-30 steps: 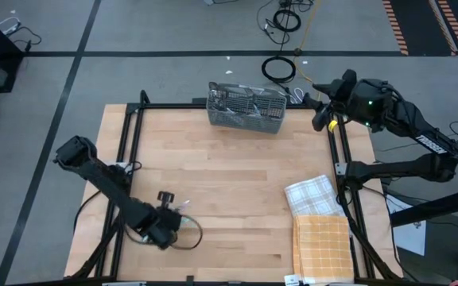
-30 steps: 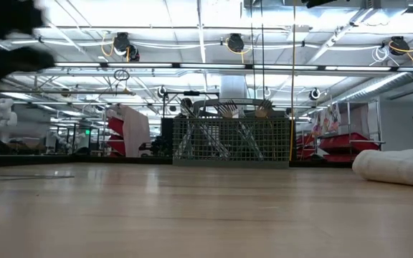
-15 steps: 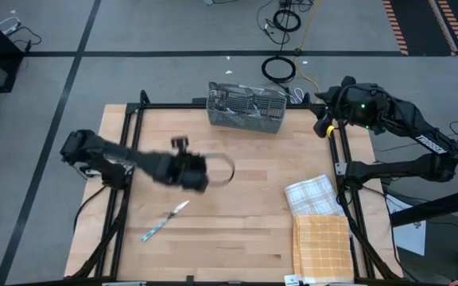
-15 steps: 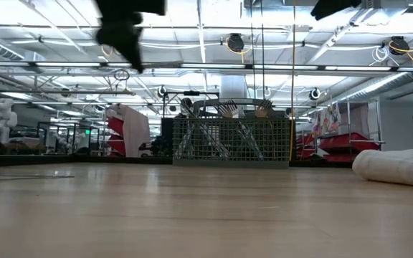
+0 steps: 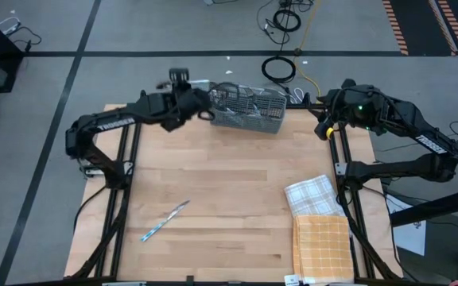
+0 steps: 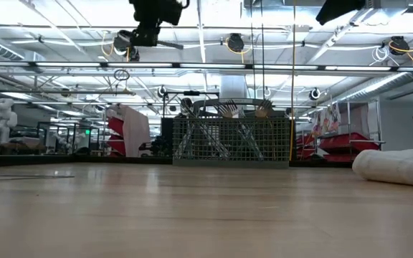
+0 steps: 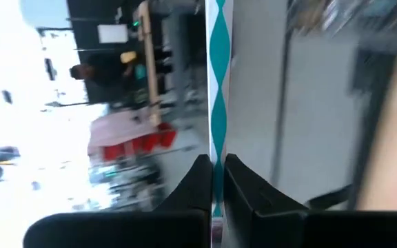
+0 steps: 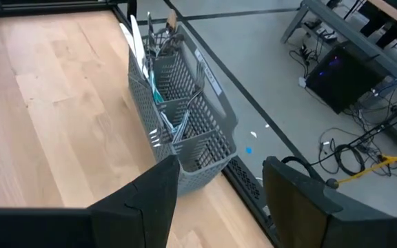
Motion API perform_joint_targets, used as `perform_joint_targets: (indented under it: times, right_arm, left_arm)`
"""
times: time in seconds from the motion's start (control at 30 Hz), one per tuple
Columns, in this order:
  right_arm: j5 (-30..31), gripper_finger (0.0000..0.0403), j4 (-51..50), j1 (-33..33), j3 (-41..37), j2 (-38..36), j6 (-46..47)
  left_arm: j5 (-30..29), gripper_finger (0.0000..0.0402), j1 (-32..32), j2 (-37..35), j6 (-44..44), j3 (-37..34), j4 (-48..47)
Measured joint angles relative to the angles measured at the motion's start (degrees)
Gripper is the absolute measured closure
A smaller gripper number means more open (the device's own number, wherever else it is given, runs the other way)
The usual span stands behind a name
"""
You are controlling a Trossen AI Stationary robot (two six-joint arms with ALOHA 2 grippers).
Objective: Sort silverware
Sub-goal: Put the blue spoon into the gray silverware basket
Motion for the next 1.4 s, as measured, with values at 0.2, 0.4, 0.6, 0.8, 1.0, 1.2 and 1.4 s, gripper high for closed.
perform_joint_targets:
  times: [0.2, 0.4, 0.6, 0.8, 1.0, 1.2, 1.4]
  right_arm:
    - [-0.13, 0.0204, -0.86, -0.02, 0.00, 0.00, 2.70]
    - [-0.17, 0.0204, -1.00, -0.02, 0.00, 0.00, 3.41]
    - [-0.17, 0.0204, -1.70, -0.01, 0.00, 0.00, 4.30]
    - [-0.15, 0.0204, -3.69, -0.02, 0.00, 0.00, 5.81]
    - [-0.15, 0.0204, -5.74, -0.02, 0.00, 0.00, 6.32]
    - [-0.01, 0.0204, -5.81, -0.02, 0.00, 0.02, 6.19]
    - [0.07, 0.0204, -5.81, -0.02, 0.00, 0.02, 5.37]
  left_arm:
    - [-0.97, 0.0385, 7.10, 0.87, 22.97, -0.31, 2.10]
    - [3.10, 0.0385, 10.97, 3.09, 40.05, -0.40, 10.14]
    - [15.14, 0.0385, 11.17, 5.22, 63.14, -0.40, 24.26]
    - [24.20, 0.0386, 10.32, 6.24, 78.46, -0.40, 35.31]
    - [27.66, 0.0386, 10.10, 6.36, 82.58, -0.42, 37.58]
    - [27.27, 0.0386, 12.77, 5.48, 83.40, -3.51, 37.12]
    - [27.59, 0.0386, 15.91, 4.97, 87.46, -9.36, 39.71]
